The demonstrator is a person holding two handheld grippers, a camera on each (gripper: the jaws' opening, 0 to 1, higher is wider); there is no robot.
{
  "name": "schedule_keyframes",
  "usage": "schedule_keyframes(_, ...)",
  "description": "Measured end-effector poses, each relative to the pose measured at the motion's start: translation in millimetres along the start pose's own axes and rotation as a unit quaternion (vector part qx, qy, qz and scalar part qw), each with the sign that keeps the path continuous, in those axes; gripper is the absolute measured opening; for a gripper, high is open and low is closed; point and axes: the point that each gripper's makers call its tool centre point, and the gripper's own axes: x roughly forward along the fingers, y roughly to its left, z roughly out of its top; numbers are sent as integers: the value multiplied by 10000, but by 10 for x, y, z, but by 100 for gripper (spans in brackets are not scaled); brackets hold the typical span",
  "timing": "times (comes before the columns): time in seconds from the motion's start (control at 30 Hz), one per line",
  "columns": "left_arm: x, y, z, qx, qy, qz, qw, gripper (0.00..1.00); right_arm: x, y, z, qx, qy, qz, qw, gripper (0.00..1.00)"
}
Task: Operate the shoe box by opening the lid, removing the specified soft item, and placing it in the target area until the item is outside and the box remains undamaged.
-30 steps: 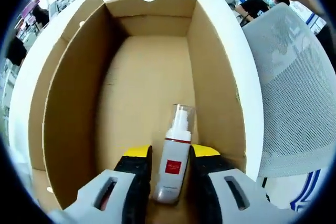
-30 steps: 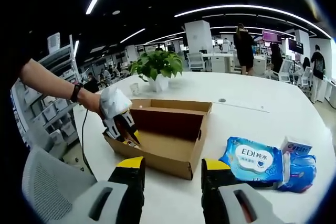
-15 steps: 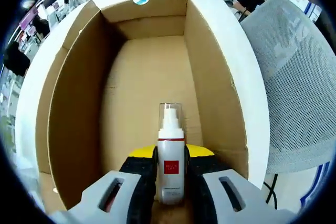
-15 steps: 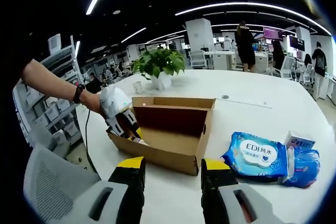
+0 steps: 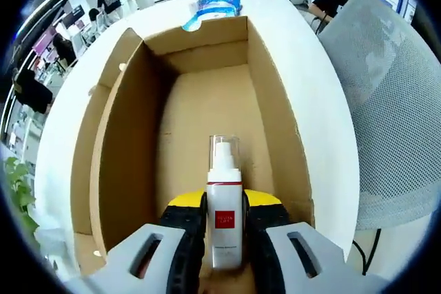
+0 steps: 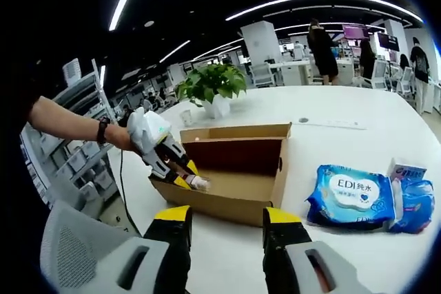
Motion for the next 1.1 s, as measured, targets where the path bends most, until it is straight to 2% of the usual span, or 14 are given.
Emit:
schedule_keyframes(0.23, -106, 10, 229, 254, -234, 180, 9992, 19, 97, 103, 36, 178, -5, 180, 9997, 38)
schedule_keyframes(0.37, -166, 13, 388, 621, -315, 331, 9970, 19, 165, 133, 75, 279, 11, 331, 9991, 37)
schedule_keyframes(0.6, -274, -19, 651, 773, -563, 379, 9947, 19, 207, 177, 123, 510, -69, 444, 9977, 37)
schedule_keyframes(0.83, -361, -173, 994, 1147, -857, 405, 9889, 19, 274, 126, 112, 796, -110, 543, 9953, 36)
schedule_keyframes(1.1, -457, -381, 1359, 1660, -1139, 372, 9788, 19, 276, 148, 89, 1125, -158, 679, 9912, 36)
